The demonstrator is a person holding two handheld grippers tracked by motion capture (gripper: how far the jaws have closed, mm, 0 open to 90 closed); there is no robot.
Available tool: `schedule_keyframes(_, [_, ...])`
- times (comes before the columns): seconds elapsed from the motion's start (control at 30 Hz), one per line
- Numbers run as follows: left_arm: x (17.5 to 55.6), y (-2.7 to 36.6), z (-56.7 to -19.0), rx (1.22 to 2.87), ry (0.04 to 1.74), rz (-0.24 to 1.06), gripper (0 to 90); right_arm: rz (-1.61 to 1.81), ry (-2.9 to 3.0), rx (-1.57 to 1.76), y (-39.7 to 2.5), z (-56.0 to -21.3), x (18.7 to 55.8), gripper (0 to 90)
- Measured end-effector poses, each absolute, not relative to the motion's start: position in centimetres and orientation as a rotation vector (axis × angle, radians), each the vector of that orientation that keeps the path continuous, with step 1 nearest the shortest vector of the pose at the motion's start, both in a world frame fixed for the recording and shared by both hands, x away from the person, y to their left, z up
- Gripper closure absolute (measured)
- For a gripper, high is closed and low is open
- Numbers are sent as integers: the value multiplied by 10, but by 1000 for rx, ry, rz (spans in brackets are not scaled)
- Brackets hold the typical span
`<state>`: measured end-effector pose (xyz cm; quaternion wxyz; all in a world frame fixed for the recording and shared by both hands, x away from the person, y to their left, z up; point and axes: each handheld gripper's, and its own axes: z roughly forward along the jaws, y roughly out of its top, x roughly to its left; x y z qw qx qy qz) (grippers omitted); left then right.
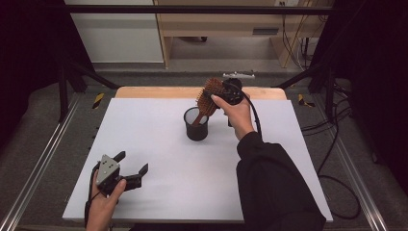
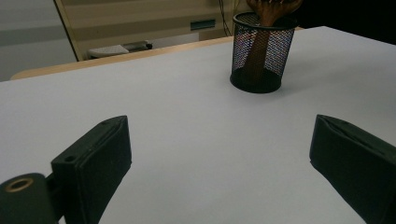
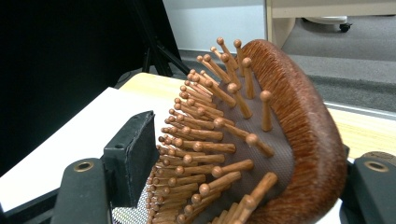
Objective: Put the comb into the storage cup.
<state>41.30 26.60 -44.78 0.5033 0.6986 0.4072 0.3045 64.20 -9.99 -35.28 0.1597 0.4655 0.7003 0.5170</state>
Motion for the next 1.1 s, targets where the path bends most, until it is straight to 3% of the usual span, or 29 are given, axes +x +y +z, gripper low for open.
schedule_keyframes(0.7, [413,265,-448,1690,979,729,59,1445,2033,1386,-96,-355,643,122])
schedule_keyframes(1.1, [413,265,-448,1695,978,730,58,1445,2046,1392,-93,-354,641,101])
